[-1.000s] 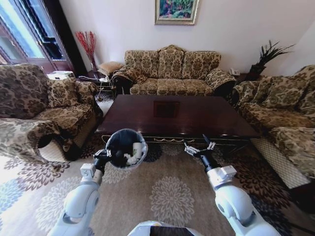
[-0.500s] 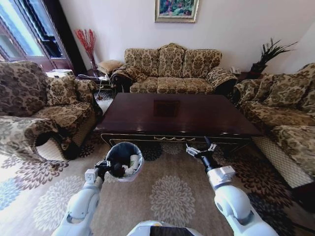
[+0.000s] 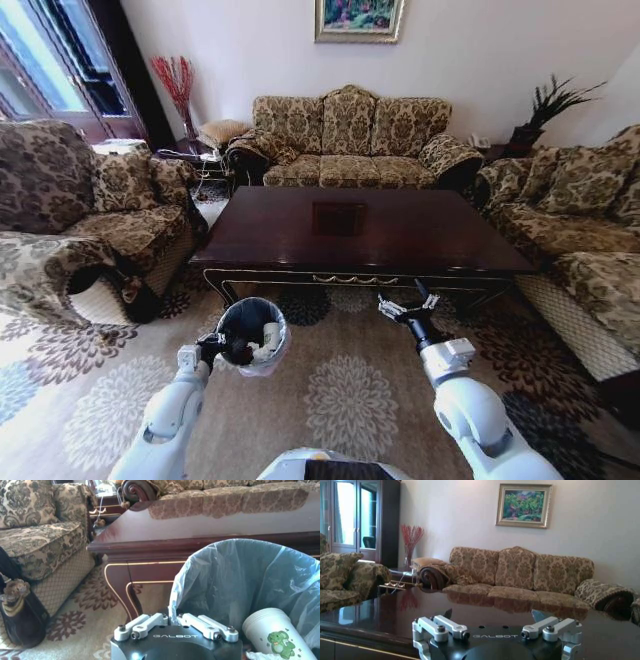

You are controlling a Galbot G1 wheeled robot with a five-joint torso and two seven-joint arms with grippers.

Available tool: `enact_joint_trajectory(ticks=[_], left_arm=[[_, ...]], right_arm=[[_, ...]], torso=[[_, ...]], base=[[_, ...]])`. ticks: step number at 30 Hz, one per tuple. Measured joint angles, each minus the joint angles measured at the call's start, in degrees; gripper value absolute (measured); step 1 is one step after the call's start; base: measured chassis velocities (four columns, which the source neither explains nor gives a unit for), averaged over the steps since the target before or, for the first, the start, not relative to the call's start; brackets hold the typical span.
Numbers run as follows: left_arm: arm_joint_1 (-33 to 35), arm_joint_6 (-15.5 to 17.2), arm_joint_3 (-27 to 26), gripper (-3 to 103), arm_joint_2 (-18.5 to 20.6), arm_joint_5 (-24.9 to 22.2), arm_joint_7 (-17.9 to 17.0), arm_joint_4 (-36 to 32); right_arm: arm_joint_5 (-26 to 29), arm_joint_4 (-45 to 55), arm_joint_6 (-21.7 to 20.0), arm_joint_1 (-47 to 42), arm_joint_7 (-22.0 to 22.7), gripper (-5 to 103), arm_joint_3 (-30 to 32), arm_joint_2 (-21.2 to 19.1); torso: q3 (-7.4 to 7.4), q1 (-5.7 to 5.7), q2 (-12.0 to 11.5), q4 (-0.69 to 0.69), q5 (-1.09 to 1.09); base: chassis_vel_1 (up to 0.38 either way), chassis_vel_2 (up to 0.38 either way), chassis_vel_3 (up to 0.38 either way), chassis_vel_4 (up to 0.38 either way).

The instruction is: Move to the front of the table and place the trash on the table into the trash bin.

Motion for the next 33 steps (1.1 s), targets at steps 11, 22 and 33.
enact_joint_trajectory(ticks=[11,22,33], left_arm=[[0.67,-0.6,-0.48,2,-0.03,-0.32,0.42,0.09],[0.83,-0.68,-0.64,2,0.16,-0.32,0.64,-0.35],[0.56,-1.25,-0.74,2,0.05,-0.46,1.26,-0.74]], right_arm=[[0.04,0.02,0.0,-0.03,0.11,100,0.32,0.33],[2.15,-0.16,-0.3,-0.38,-0.47,100,6.03,-0.27],[2.89,-3.64,3.69,-5.65,-10.1,100,18.41,2.67]], torso=[[-1.59,-1.17,-2.76,0.0,0.0],[-3.32,-2.43,-5.74,0.0,0.01],[-4.9,-3.56,-8.44,-0.01,0.01]], base=[[0.0,0.0,0.0,0.0],[0.0,0.0,0.0,0.0],[0.0,0.0,0.0,0.0]])
